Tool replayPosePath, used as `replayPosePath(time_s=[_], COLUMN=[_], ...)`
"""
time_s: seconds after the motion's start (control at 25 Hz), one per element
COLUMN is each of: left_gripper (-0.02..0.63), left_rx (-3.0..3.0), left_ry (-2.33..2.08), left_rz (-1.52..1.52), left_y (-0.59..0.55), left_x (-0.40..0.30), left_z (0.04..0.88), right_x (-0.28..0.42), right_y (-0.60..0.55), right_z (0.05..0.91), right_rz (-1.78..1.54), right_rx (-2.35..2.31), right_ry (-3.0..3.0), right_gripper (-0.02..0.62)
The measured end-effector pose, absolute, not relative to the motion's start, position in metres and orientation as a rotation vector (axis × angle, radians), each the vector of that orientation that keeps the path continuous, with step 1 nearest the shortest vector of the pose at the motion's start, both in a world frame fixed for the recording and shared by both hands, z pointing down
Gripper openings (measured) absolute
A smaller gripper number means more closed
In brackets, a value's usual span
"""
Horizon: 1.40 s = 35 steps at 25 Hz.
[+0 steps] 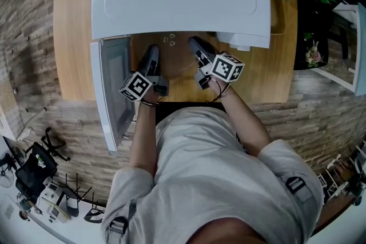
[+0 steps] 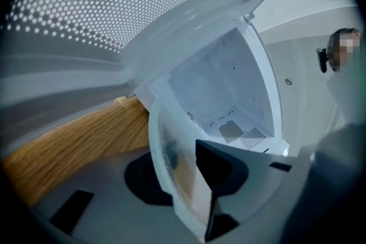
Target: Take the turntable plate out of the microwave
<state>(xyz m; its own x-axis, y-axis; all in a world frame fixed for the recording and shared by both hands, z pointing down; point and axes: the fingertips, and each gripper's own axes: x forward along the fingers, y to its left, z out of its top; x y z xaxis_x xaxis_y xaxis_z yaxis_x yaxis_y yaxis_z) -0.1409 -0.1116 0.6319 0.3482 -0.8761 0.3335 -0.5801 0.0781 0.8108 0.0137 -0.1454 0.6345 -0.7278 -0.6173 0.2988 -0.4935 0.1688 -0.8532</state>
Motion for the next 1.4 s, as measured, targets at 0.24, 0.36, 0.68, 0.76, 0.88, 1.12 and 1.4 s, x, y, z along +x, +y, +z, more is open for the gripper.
replayPosePath(time_s=[0.24, 0.36, 0.68, 0.76, 0.88, 1.12, 1.4], left_gripper=[0.131, 0.131, 0.132, 0.132, 0.133, 0.135, 0.137], left_rx=[1.604, 1.599, 1.607, 1.601, 1.597, 1.645, 1.673], left_ry=[-1.362, -1.365, -1.348, -1.344, -1.346, -1.312, -1.257], left_rz=[-0.366, -0.377, -0.395, -0.410, -0.423, -0.386, -0.412], left_y=[-0.103, -0.096, -0.083, -0.080, -0.071, -0.059, -0.042], left_x=[-0.140, -0.141, -0.141, -0.140, -0.140, -0.138, -0.130], left_z=[0.627, 0.625, 0.623, 0.623, 0.619, 0.612, 0.591], right_x=[0.014, 0.012, 0.011, 0.010, 0.010, 0.015, 0.023], right_y=[-0.139, -0.133, -0.121, -0.120, -0.112, -0.094, -0.070], right_z=[0.631, 0.629, 0.621, 0.618, 0.614, 0.601, 0.582], right_rz=[-1.611, -1.607, -1.567, -1.551, -1.544, -1.509, -1.453], right_rx=[-1.085, -1.073, -1.069, -1.060, -1.072, -1.111, -1.166], right_ry=[2.318, 2.332, 2.367, 2.381, 2.384, 2.371, 2.372], right_gripper=[0.107, 0.107, 0.108, 0.109, 0.109, 0.110, 0.110])
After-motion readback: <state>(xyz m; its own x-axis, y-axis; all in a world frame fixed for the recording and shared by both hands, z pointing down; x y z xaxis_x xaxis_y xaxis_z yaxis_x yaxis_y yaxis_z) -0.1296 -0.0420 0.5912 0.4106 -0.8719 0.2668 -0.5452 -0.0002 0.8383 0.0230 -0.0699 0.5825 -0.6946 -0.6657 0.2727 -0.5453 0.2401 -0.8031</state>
